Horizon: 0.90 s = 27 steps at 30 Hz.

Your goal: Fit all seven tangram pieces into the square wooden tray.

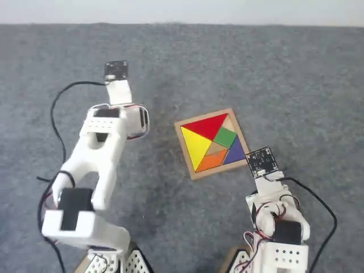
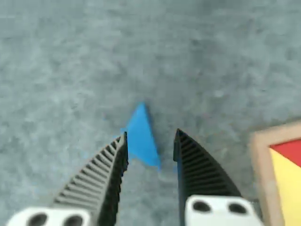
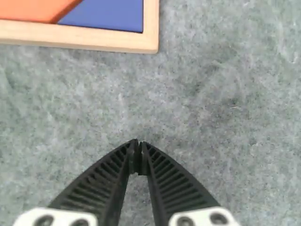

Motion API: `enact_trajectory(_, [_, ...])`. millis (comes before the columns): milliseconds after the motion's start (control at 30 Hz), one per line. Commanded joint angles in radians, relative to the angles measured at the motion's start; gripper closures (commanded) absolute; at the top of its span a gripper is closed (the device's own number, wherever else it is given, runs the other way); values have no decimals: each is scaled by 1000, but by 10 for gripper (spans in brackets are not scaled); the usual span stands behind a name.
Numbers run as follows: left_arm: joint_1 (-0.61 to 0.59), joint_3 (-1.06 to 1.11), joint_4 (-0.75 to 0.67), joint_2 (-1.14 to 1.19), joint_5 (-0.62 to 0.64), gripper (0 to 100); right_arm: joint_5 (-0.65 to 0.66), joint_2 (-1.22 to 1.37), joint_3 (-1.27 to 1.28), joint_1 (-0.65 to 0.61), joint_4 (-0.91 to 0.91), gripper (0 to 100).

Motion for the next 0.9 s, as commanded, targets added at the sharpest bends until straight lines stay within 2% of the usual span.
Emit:
enact_trajectory(0, [-69, -143, 75, 44, 26, 844, 8, -15, 17, -4, 2, 991])
enact_trajectory(167, [-78, -209, 147, 101, 48, 843, 8, -15, 17, -4, 2, 991])
enact_trajectory(433, [-15, -335, 264, 258, 46, 815, 8, -15, 17, -4, 2, 991])
enact_trajectory(867, [-12, -449, 339, 367, -8, 820, 8, -15, 17, -4, 2, 991])
